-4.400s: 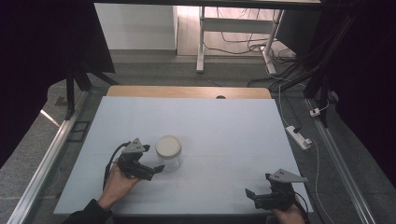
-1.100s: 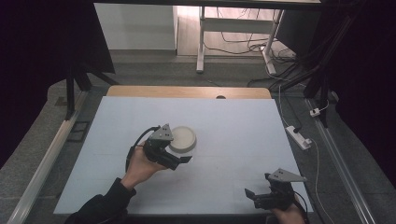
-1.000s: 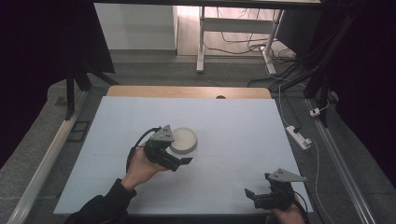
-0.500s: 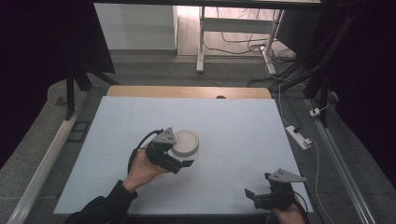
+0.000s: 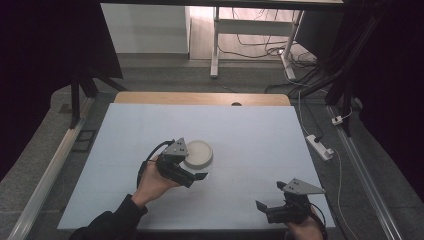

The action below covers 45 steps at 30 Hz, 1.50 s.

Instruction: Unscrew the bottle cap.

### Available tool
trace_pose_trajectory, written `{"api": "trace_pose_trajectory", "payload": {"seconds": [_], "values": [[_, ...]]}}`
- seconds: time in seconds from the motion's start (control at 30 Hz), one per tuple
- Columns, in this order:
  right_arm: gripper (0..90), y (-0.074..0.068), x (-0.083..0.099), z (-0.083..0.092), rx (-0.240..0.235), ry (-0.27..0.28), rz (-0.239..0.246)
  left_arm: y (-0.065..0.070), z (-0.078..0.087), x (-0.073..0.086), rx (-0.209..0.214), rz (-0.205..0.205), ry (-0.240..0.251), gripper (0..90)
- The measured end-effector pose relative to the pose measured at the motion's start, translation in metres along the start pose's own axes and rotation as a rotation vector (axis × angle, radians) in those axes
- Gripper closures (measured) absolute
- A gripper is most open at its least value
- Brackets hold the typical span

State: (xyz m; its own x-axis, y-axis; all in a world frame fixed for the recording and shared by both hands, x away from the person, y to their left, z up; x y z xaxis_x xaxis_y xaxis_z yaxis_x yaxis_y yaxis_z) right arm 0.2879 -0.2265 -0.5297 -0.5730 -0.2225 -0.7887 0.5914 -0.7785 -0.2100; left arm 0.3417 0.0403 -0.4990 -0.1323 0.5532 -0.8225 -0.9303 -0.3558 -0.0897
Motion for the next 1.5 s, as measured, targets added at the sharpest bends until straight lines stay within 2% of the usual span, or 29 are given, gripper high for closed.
{"api": "trace_pose_trajectory", "payload": {"seconds": [0.3,0.6,0.9,0.93,1.2,1.33,1.5], "values": [[0.0,-0.014,-0.014,-0.004,-0.059,0.03,0.007,0.002,-0.002,0.001,0.004,-0.008,-0.005,7.9],[0.0,-0.035,-0.032,-0.014,-0.144,0.046,0.062,0.005,-0.003,0.003,0.007,-0.016,-0.008,7.9],[0.0,-0.051,-0.051,-0.02,-0.202,0.058,0.087,0.006,-0.006,0.004,0.007,-0.018,-0.014,7.9],[0.0,-0.054,-0.054,-0.024,-0.205,0.053,0.106,0.006,-0.006,0.004,0.009,-0.022,-0.017,7.9],[0.0,-0.067,-0.066,-0.035,-0.203,0.029,0.147,0.008,-0.009,0.006,0.011,-0.02,-0.019,7.9],[0.0,-0.072,-0.071,-0.04,-0.21,0.007,0.152,0.009,-0.011,0.006,0.013,-0.02,-0.02,7.9],[0.0,-0.082,-0.08,-0.046,-0.225,0.009,0.157,0.01,-0.012,0.007,0.015,-0.021,-0.022,7.9]]}}
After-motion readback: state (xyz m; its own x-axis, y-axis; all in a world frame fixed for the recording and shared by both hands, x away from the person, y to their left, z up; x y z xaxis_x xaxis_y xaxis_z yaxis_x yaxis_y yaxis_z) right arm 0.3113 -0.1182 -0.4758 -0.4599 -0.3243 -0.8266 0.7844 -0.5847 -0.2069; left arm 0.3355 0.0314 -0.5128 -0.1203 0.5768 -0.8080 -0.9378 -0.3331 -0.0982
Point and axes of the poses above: each handheld gripper's, and its own axes: z roughly backward along the jaws, x roughly out of its underside, y roughly to its right, the point moved 8 cm from there along -z, roughly forward along the jaws, and after that the axes turned 10 degrees about -z, right-handed, at the moved point
